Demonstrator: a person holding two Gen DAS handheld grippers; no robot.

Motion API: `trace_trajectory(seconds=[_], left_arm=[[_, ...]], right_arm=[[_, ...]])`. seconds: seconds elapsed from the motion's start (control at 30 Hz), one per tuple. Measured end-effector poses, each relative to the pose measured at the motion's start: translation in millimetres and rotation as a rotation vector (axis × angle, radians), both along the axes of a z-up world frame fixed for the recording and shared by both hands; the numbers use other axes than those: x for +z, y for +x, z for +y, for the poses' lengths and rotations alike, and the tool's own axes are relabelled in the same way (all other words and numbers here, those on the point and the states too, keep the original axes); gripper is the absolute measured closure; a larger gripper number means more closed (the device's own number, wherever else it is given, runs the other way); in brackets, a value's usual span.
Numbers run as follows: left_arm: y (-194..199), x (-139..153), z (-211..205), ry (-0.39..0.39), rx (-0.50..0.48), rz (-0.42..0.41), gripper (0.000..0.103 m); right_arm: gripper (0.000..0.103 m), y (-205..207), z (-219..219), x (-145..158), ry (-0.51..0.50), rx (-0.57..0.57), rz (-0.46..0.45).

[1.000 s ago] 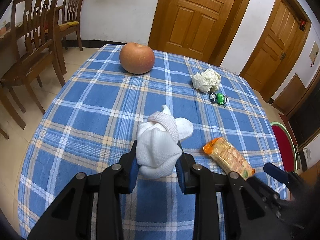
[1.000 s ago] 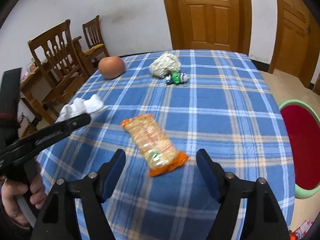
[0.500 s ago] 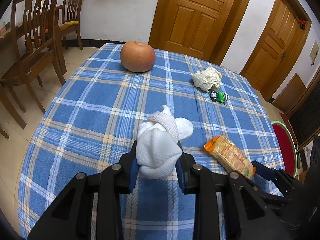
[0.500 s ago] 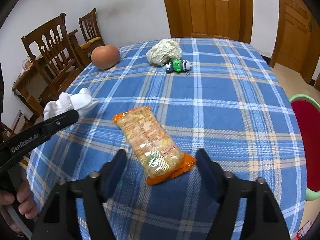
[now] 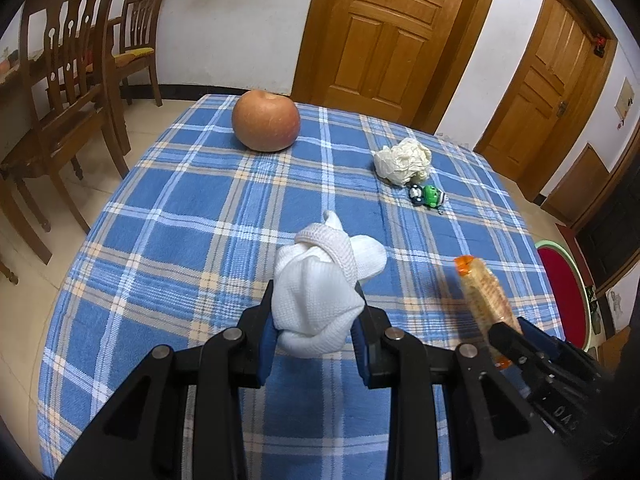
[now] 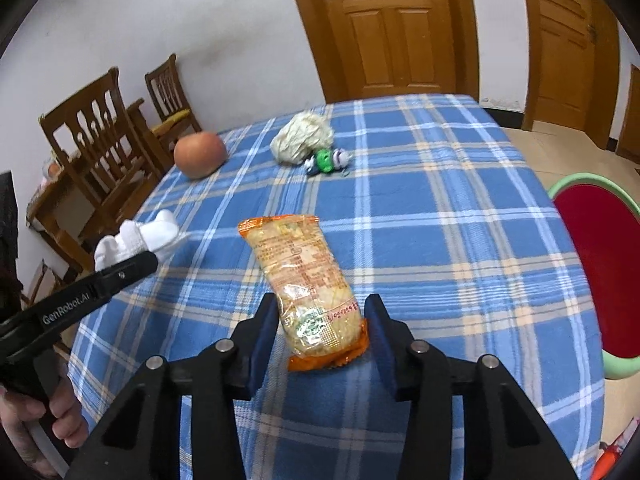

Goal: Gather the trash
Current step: 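Carry the white cloth and snack bag over the red bucket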

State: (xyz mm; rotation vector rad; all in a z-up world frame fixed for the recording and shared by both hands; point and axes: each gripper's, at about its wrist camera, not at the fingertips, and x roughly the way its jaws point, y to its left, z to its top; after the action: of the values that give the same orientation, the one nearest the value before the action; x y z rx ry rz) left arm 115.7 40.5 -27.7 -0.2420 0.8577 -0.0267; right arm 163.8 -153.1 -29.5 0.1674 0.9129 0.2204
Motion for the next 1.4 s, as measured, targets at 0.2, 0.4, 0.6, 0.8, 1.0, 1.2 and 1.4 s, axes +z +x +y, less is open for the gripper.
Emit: trace_trajectory(seconds=[0.2,0.4,0.6,0.8,1.0,1.2,1.4], left_arm=[[-2,8,-11,0.001,-0.027,-0.014,0.071],[-4,16,-27,-0.006,-0.071,-0.024,0.071],[-4,23,-46,-0.029,-0.13,-0.029,0.071],[-3,29,-72,-0.033,-0.195,-0.038,0.071],[0,34,-101,-0.031,-0.269,-0.051,0.071],[8,38,-136,-0.027,-0.357,-0.051,0.071],[16,40,-168,-0.015,-0.432,-0.052,0.071]], right_arm=[[0.056,-9,-20,9,0.028,-0.058,-0.026],[0.056,-21,-45,19,0.05,-0.124,-0.049],[0.056,-33,-74,27,0.069,-0.194,-0.076],[0.056,-42,-108,31,0.091,-0.282,-0.095],[0.056,-54,-140,32,0.095,-0.361,-0.107],[0.056,-65,-174,31,0.109,-0.44,-0.105],[0.056,-69,-201,24,0.113,-0.511,-0.09]])
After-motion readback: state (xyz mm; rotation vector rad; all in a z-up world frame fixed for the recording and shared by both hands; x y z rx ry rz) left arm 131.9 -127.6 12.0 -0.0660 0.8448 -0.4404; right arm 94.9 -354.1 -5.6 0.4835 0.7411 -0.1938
